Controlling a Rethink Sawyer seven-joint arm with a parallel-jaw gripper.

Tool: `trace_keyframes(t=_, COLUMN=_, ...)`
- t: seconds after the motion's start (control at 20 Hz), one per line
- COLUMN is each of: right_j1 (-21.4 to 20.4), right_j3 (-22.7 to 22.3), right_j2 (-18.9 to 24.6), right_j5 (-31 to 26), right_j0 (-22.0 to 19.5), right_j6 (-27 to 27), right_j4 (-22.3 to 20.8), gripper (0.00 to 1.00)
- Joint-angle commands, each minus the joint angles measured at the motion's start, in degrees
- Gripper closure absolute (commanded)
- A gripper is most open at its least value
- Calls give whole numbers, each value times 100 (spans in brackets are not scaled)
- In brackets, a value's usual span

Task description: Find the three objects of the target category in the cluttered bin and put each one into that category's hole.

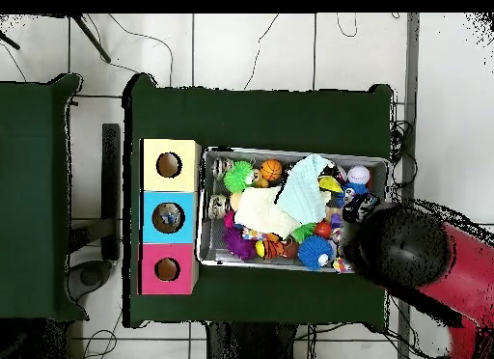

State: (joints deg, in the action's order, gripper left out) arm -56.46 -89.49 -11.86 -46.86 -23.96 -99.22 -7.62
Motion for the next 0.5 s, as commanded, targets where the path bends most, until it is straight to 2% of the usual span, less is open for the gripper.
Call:
trace_keyframes(t=0.05, right_j1=-151, right_j3=-789, right_j2=1139, right_j5=713, right_j0=-1292, right_j6=3121, right_j4=-726, gripper=100)
trace_keyframes(t=0.2, right_j1=-112, right_j3=-849, right_j2=1280, right_j5=1135, right_j0=-1655, right_j6=2949, right_j4=-941, gripper=100)
trace_keyframes(t=0.35, right_j1=42, right_j3=-860, right_j2=1417, right_j5=1464, right_j0=-1784, right_j6=2824, right_j4=-1223, gripper=100)
trace_keyframes(t=0.5, right_j1=193, right_j3=-849, right_j2=1377, right_j5=1694, right_j0=-1698, right_j6=2639, right_j4=-1596, gripper=100)
